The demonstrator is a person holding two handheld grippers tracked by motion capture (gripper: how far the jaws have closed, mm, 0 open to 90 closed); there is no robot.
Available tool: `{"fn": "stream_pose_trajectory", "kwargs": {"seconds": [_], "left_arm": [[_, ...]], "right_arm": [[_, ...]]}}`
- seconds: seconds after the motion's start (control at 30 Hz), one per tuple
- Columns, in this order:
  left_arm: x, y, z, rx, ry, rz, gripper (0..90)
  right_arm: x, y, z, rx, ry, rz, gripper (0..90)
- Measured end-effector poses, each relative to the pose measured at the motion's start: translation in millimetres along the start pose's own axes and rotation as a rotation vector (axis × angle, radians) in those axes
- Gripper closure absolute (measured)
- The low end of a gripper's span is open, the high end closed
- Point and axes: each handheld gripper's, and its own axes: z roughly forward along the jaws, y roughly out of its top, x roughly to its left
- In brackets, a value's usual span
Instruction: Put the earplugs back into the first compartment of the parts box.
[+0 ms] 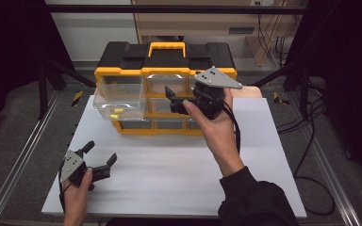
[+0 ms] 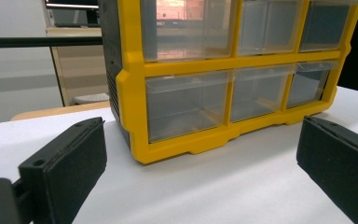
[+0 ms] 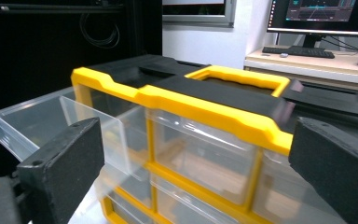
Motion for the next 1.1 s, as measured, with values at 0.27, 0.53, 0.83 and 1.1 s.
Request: {"fn": "stream_pose_trajectory", "kwargs": {"seconds": [0.27, 0.53, 0.83, 1.1], "left_arm": [[-1.9, 0.2, 0.7, 0.001, -0.005, 0.004, 1.3], [-1.7, -0.4, -1.0, 0.007, 0.000, 0.004, 1.3], [-2.8, 0.4, -0.6, 0.007, 0.001, 0.010, 1.3], [0.3, 0.9, -2.9, -0.001, 0.004, 0.000, 1.3]], "right_arm": [[-24.6, -14.3, -15.7, 0.007, -0.027, -0.011, 3.6], [-39.9, -24.4, -26.0, 0.023, -0.046, -0.001, 3.8], [-48.5, -39.0, -37.2, 0.047, -0.059, -0.003, 3.7], [-52.9, -55.2, -45.4, 0.076, -0.088, -0.038, 3.4]]}}
